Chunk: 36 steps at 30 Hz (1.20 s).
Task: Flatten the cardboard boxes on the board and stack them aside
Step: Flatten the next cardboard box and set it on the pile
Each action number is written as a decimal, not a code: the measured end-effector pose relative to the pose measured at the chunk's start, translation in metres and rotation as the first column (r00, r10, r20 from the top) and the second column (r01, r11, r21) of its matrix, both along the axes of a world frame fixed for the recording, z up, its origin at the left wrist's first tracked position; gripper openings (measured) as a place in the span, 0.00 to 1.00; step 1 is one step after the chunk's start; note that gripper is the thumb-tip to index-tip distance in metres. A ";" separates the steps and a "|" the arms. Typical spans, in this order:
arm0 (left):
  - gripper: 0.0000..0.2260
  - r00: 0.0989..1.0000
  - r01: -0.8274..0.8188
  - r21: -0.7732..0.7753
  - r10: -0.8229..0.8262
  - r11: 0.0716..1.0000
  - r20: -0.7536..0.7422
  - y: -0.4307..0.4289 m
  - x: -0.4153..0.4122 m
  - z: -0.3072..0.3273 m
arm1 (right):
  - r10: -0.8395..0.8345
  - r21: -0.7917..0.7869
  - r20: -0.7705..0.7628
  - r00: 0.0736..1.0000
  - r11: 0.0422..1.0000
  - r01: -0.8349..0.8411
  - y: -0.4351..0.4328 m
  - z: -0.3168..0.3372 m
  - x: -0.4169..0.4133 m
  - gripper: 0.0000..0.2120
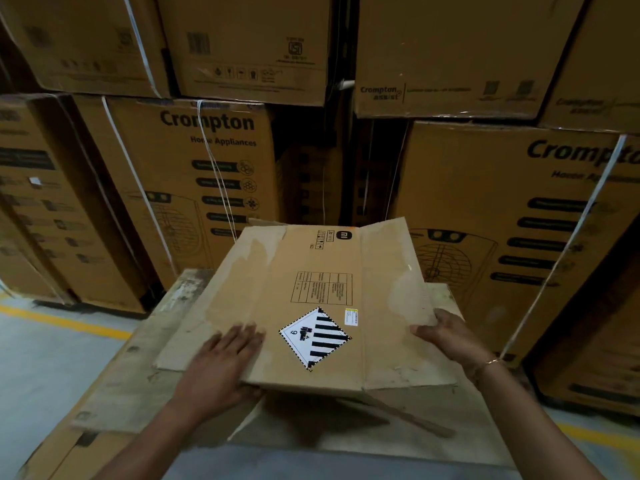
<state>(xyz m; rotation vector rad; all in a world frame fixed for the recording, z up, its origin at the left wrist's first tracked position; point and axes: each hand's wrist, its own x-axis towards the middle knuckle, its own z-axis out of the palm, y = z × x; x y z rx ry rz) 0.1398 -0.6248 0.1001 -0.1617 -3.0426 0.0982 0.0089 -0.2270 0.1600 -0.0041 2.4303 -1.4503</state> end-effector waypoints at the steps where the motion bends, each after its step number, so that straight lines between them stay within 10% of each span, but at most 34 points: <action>1: 0.44 1.000 -0.004 0.001 0.004 1.000 0.017 -0.001 0.002 0.001 | 0.038 0.305 -0.128 0.991 0.952 0.002 -0.005 -0.002 0.008 0.31; 3: 0.42 1.000 0.008 -0.004 -0.008 1.000 0.019 0.001 0.006 0.002 | 0.259 0.683 -0.346 0.902 0.729 0.052 -0.020 -0.004 0.032 0.44; 7: 0.40 0.996 0.086 -0.006 -0.086 0.996 -0.022 0.000 0.015 0.001 | 0.605 0.720 -0.106 0.789 0.594 -0.358 -0.060 -0.020 0.083 0.59; 9: 0.38 0.993 0.117 -0.008 -0.117 0.993 -0.035 -0.004 0.022 0.001 | 0.601 0.805 -0.189 0.776 0.548 -0.229 -0.071 -0.042 0.100 0.49; 19: 0.28 0.987 0.113 -0.058 -0.118 0.992 -0.109 -0.070 0.057 0.002 | 0.511 0.834 -0.417 0.751 0.544 0.093 -0.089 -0.033 0.132 0.35; 30: 0.14 0.804 0.138 -0.022 -0.125 0.990 -0.581 -0.080 0.034 0.158 | 0.477 0.739 -0.660 0.581 0.550 0.389 -0.094 0.094 0.110 0.20; 36: 0.19 0.849 0.081 0.032 -0.052 0.996 -0.526 -0.078 0.047 0.091 | 0.533 0.736 -0.657 0.534 0.606 0.300 -0.085 0.033 0.113 0.23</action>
